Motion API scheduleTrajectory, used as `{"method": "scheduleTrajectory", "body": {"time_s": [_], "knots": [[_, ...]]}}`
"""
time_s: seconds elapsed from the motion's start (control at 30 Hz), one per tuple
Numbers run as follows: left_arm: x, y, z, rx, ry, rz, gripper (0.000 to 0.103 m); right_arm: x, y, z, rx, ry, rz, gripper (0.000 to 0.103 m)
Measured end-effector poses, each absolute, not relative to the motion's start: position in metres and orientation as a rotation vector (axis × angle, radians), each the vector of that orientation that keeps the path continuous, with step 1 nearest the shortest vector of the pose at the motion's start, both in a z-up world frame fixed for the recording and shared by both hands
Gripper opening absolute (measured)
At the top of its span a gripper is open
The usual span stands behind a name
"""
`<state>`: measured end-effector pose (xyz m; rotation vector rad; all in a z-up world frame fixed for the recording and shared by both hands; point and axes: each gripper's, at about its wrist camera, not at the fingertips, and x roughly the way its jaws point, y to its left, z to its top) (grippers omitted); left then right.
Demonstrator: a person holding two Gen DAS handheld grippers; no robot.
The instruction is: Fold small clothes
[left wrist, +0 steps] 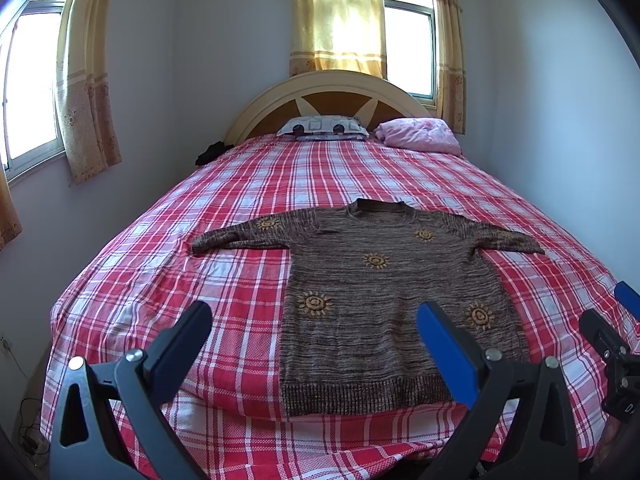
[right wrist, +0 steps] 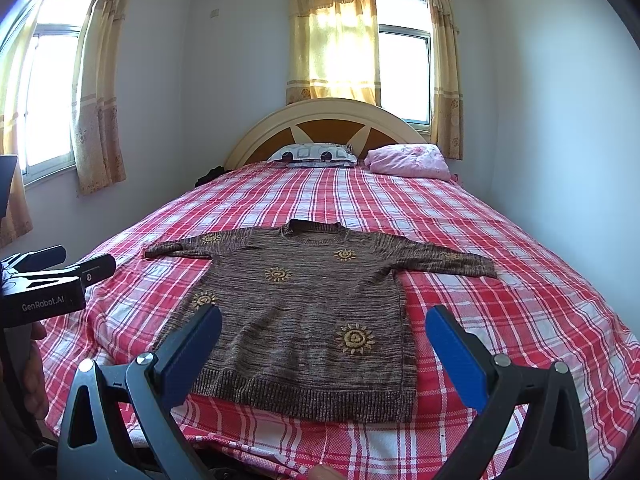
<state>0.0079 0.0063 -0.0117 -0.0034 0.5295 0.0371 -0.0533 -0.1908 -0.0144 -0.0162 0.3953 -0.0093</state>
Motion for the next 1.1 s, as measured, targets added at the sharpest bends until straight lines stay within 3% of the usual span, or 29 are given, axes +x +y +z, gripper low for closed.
{"method": "scheduleTrajectory", "body": {"time_s": [0.73, 1.1], "knots": [[0.027, 0.009, -0.033, -0.005, 0.600, 0.036, 0.103, -0.036, -0.195, -0.033, -0.012, 0.452, -0.001, 0.102], [0.081, 0.028, -0.066, 0.031, 0.656, 0.058, 0.103, 0.002, -0.239, -0.066, 0.000, 0.534, -0.055, 0.102]]}}
